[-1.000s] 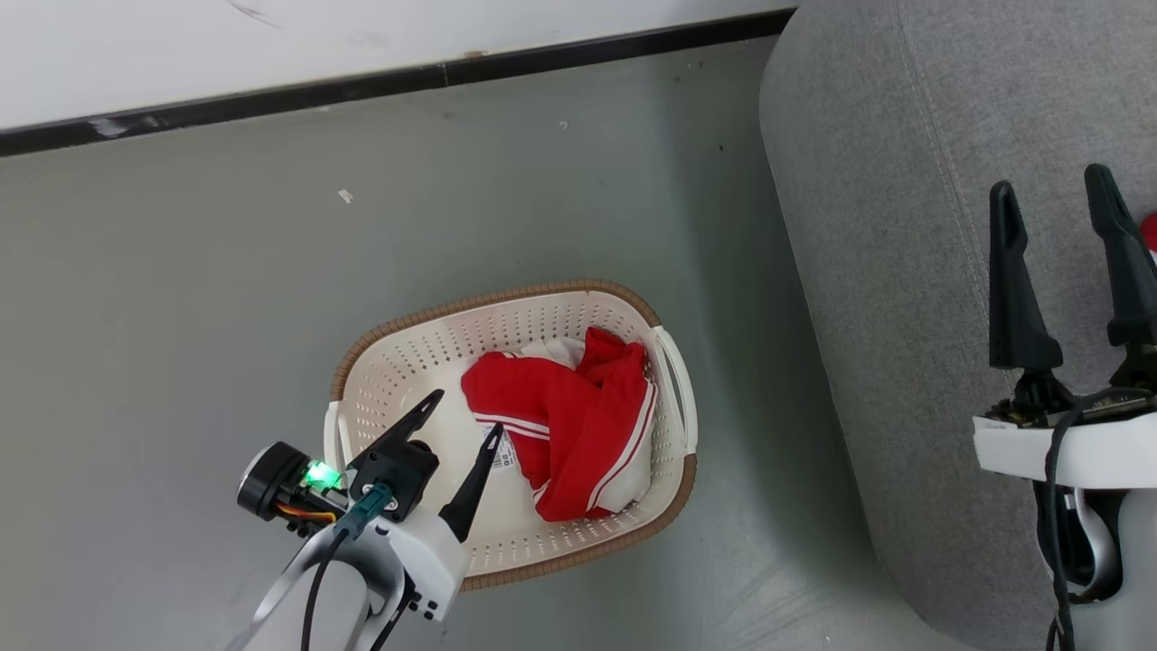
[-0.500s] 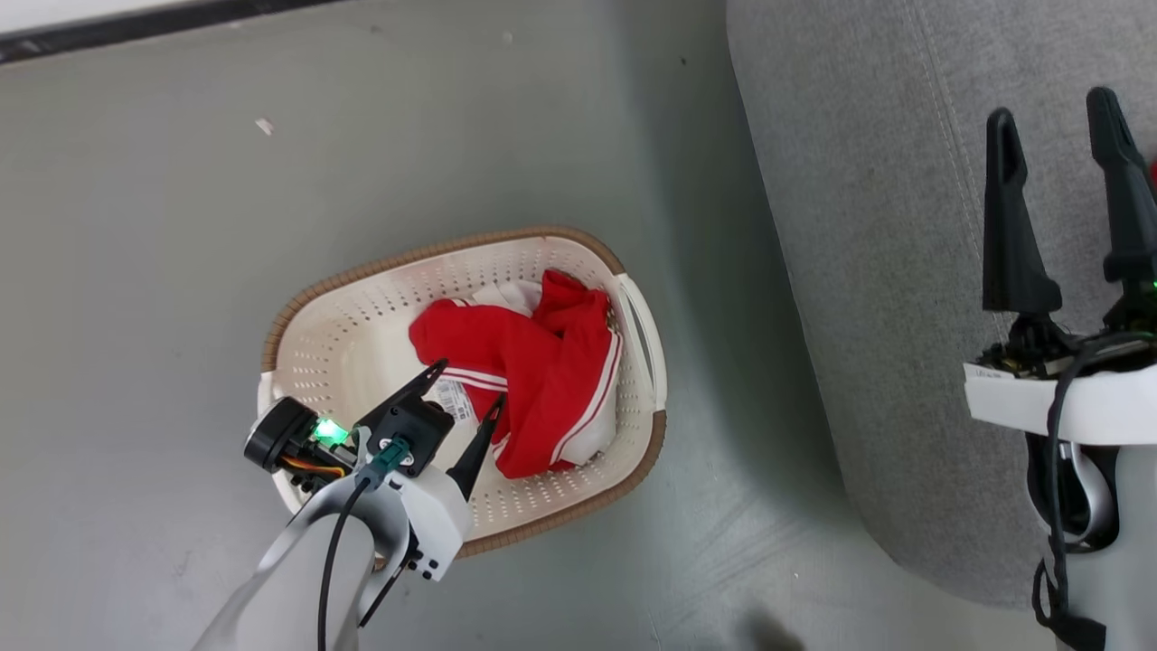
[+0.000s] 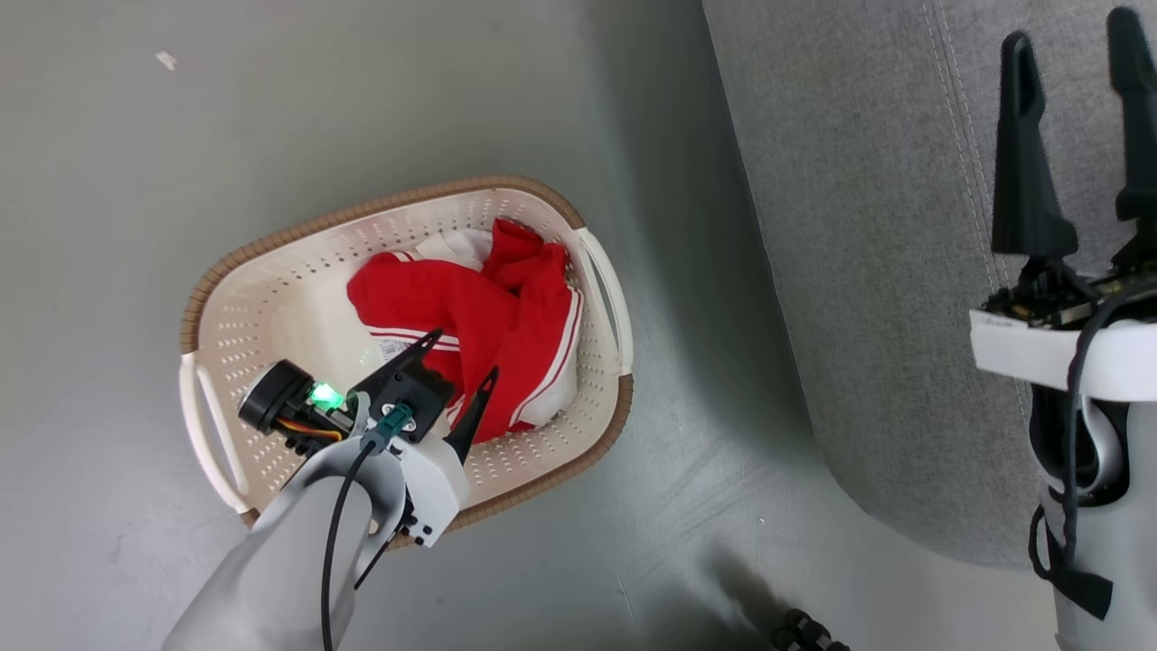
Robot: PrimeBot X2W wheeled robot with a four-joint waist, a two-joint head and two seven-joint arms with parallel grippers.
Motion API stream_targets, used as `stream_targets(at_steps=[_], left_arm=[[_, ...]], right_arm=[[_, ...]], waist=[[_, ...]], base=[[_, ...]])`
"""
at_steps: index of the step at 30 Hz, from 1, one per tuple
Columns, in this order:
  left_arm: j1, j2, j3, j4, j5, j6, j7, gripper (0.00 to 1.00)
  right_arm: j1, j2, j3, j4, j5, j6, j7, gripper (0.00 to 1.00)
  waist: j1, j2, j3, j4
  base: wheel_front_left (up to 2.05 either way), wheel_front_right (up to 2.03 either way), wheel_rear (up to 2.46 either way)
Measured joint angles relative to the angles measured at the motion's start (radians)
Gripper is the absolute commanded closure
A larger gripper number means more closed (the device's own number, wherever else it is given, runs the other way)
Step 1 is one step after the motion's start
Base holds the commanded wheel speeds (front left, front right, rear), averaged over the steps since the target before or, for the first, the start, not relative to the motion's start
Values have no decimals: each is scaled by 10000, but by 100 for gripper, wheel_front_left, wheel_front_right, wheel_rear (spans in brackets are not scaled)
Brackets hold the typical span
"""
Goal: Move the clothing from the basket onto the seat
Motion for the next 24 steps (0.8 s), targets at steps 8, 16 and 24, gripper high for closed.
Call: stream_targets(at_steps=[8,16,24], left_arm=[[-496,-35,-128,428,111,-102,-94,0],[-758,-50,-190,892,111,-140,-261,0],[-1280,75,10,1244,109,-140,-353,0]], right_arm=[[-689,-2,46,84,121,0,0,0],[-1369,-4,192,79,263,0,-2,0],[-1552,-6,353,86,401,0,-2,0]], waist=[[0,0,581,-353],[1,0,1101,-662],[0,0,1537,-958]], base=[[0,0,0],[0,0,0],[0,0,0]])
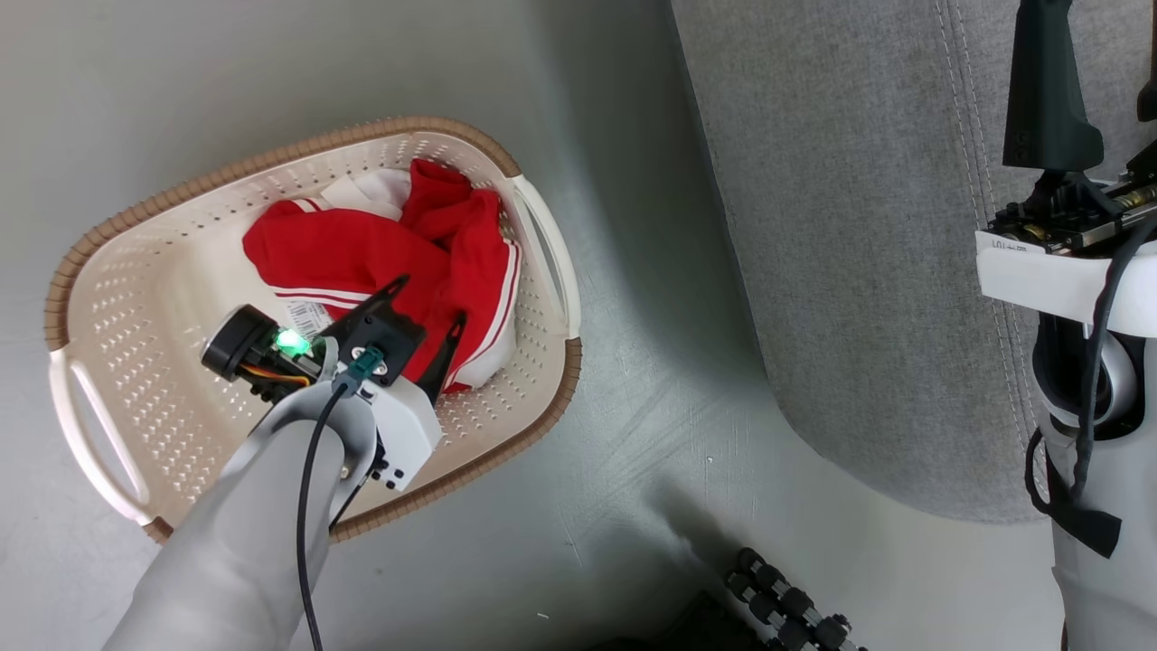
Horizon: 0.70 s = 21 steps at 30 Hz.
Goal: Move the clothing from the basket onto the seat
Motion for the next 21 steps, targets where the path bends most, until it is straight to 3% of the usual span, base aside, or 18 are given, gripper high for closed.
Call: stream_targets(at_steps=[13,14,15,16,17,18,19,20,21], left_arm=[[-494,-19,-13,564,0,-4,-73,0],[-551,-17,-12,591,0,-4,-75,7],[-588,-17,-12,617,0,-4,-102,21],[-623,-19,-12,646,0,-4,-159,49],[-675,-19,-15,663,0,-4,-167,58],[-717,-19,-15,671,0,-4,-173,79],[-746,-19,-15,681,0,-4,-178,92],[-771,-21,-21,698,0,-6,-247,100],[-795,-25,-27,711,0,-6,-280,100]], right_arm=[[-399,2,75,176,207,0,0,0],[-395,2,73,192,209,0,0,0],[-396,2,69,207,211,0,0,0],[-396,2,67,211,211,0,0,0],[-398,2,59,219,211,0,0,0],[-399,4,58,230,211,0,0,0],[-400,4,50,244,211,0,0,0],[-401,2,31,251,211,0,0,0],[-405,2,15,267,211,0,0,0]], waist=[[0,0,542,-366],[0,0,573,-386],[0,0,600,-403],[0,0,626,-419],[0,0,651,-434],[0,0,671,-446],[0,0,691,-456],[0,0,708,-463],[0,0,717,-463]], base=[[0,0,0],[0,0,0],[0,0,0],[0,0,0],[0,0,0],[0,0,0],[0,0,0],[0,0,0],[0,0,0]])
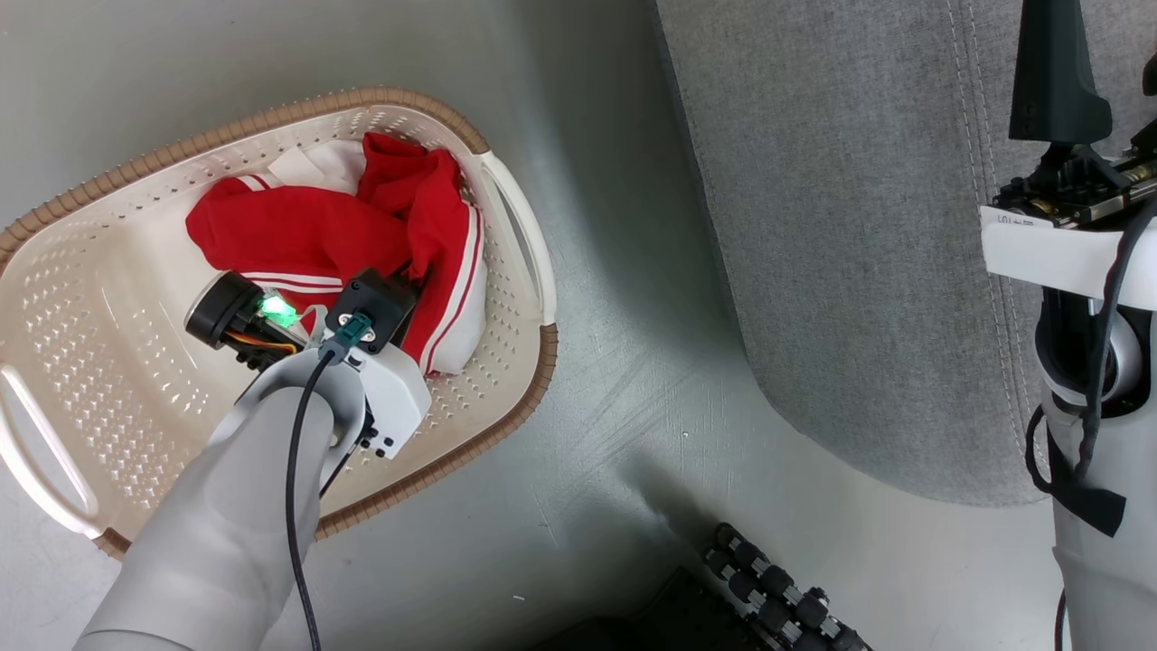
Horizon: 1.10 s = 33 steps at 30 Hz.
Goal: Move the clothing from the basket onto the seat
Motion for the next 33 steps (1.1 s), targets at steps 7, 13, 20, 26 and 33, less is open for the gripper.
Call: stream_targets(at_steps=[7,13,20,26,33], left_arm=[[-115,-2,-4,58,0,-71,-163,100],[-115,10,59,-73,-6,-71,-307,100],[-96,165,476,-796,-205,77,-424,100],[182,389,872,-1703,-474,261,-424,100],[938,546,1407,-3607,-627,640,-424,100]], right_arm=[[-198,2,-86,69,-4,0,0,0],[-197,0,-326,234,-19,0,0,0],[-193,2,-462,351,-163,0,0,0],[-179,0,-614,445,-393,0,0,0],[-125,0,-616,648,-694,0,0,0]], waist=[[0,0,-43,43],[1,0,-159,159],[0,0,-432,408],[0,0,-730,639],[0,0,-1272,1003]], base=[[0,0,0],[0,0,0],[0,0,0],[0,0,0],[0,0,0]])
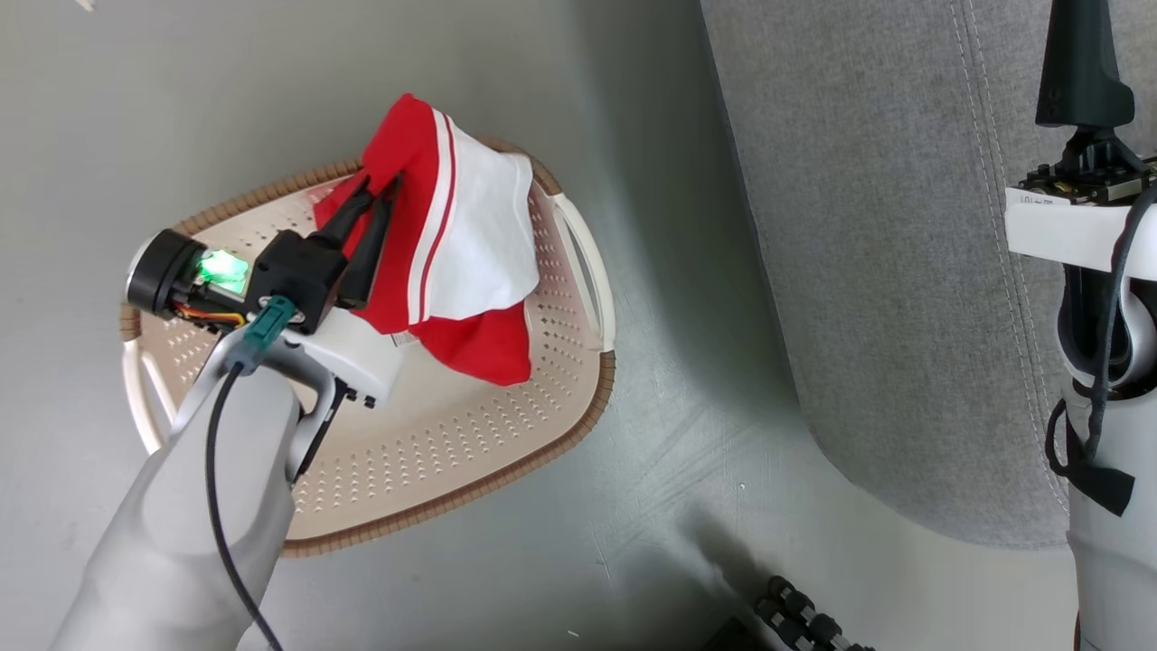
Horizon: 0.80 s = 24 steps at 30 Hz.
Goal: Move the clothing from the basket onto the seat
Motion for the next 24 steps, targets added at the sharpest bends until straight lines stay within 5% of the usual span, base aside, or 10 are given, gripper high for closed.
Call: stream_targets(at_steps=[24], left_arm=[[1810,830,1430,-3628,-217,667,-29,100]], right_arm=[[1303,-17,341,648,-757,0,0,0]], waist=[[0,0,-2038,1011]], base=[[0,0,0]])
